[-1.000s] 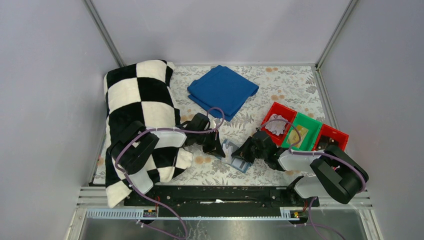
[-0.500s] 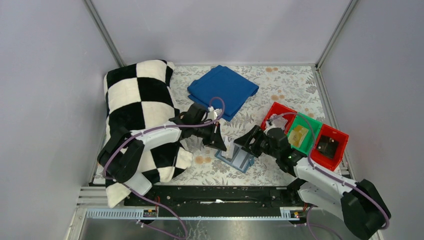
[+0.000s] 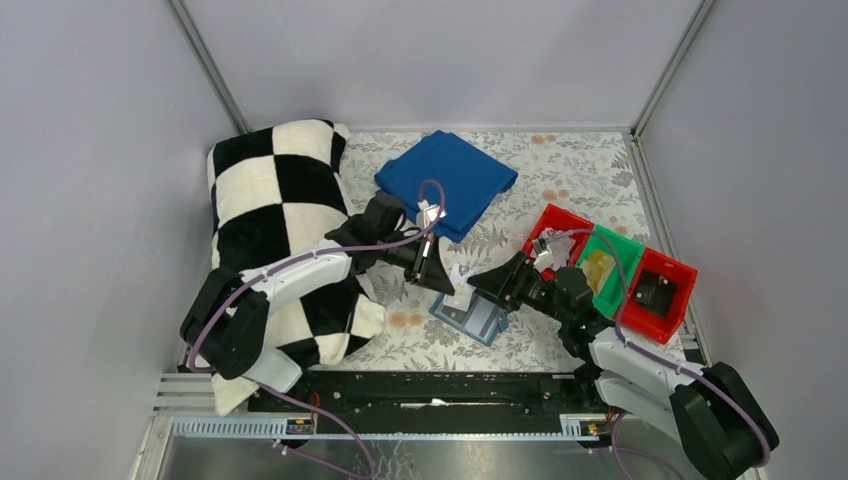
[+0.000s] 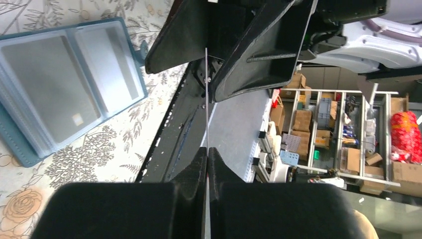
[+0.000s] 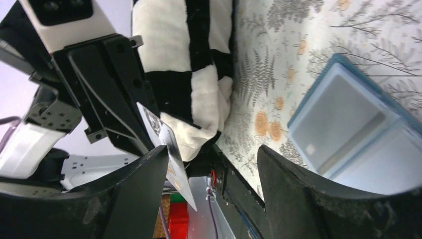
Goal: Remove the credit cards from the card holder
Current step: Remove the credit card from the card holder, then place the credit card in the storage box.
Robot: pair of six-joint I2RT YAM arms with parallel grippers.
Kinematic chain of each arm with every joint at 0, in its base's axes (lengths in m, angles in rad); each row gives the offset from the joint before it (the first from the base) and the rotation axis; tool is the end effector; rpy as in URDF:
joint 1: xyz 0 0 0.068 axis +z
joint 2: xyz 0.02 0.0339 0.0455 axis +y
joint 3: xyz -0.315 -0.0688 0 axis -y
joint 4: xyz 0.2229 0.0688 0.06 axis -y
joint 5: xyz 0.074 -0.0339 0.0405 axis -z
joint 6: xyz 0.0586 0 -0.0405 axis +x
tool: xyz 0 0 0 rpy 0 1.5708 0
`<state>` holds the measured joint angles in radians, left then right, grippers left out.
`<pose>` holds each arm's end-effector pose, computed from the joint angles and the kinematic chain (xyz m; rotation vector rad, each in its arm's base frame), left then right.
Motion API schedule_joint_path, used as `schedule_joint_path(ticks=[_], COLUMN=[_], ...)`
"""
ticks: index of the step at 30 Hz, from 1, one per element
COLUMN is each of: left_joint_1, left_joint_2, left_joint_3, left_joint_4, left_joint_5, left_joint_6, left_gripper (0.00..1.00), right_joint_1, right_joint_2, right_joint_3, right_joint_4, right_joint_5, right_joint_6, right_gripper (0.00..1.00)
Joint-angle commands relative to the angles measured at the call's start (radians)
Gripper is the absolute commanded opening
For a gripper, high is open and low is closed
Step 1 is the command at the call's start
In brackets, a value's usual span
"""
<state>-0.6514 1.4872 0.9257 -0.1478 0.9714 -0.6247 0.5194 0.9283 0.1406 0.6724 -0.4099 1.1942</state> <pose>0.2057 -0.2177 0.2898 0.6285 2.4480 -1.7138 0.1255 0.0987 0.2353 0.3015 1.9389 1.5616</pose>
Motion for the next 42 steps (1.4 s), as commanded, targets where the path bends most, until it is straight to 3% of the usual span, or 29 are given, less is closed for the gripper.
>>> schedule_joint_path(ticks=[1, 3, 9, 15, 16, 17, 20, 23, 26, 31, 36, 42], left_joint_1=[0.01, 0.01, 0.016, 0.016, 0.017, 0.016, 0.016, 0.016, 0.016, 0.016, 0.017, 0.015], left_joint_2=[-0.03, -0.035, -0.05, -0.038, -0.035, -0.033, -0.024, -0.03, -0.035, -0.065, -0.106, -0.154], left_joint_3=[-0.005, -0.013, -0.041, -0.042, -0.041, -0.037, 0.016, 0.086, 0.141, 0.165, 0.165, 0.133], left_joint_4=[0.142, 0.165, 0.216, 0.217, 0.216, 0.204, 0.018, -0.166, -0.324, -0.409, -0.386, -0.338], left_joint_5=[0.101, 0.109, 0.102, 0.089, 0.085, 0.076, 0.021, -0.111, -0.318, -0.524, -0.582, -0.591], left_joint_6=[-0.064, -0.086, -0.118, -0.115, -0.115, -0.107, 0.005, 0.117, 0.181, 0.196, 0.186, 0.192], left_gripper=[0.0, 0.0, 0.0, 0.0, 0.0, 0.07, 0.48, 0.64, 0.69, 0.71, 0.73, 0.76], right_joint_1=[-0.004, -0.004, -0.004, -0.004, -0.005, -0.004, -0.018, -0.049, -0.136, -0.364, -0.427, -0.46], right_joint_2=[0.036, 0.078, 0.186, 0.236, 0.231, 0.223, 0.148, 0.003, -0.077, -0.053, 0.08, 0.268], right_joint_3=[0.005, 0.008, -0.02, -0.032, -0.028, -0.019, 0.019, 0.16, 0.307, 0.475, 0.64, 0.775], right_joint_4=[0.221, 0.311, 0.584, 0.663, 0.634, 0.592, 0.373, -0.14, -0.57, -0.904, -1.031, -1.05], right_joint_5=[-0.094, -0.137, -0.162, -0.162, -0.162, -0.165, -0.15, -0.044, 0.059, 0.155, 0.299, 0.373], right_joint_6=[0.009, 0.028, 0.123, 0.175, 0.178, 0.172, 0.087, -0.121, -0.287, -0.453, -0.577, -0.673], right_gripper=[0.73, 0.67, 0.38, 0.01, 0.0, 0.0, 0.0, 0.0, 0.0, 0.0, 0.0, 0.0])
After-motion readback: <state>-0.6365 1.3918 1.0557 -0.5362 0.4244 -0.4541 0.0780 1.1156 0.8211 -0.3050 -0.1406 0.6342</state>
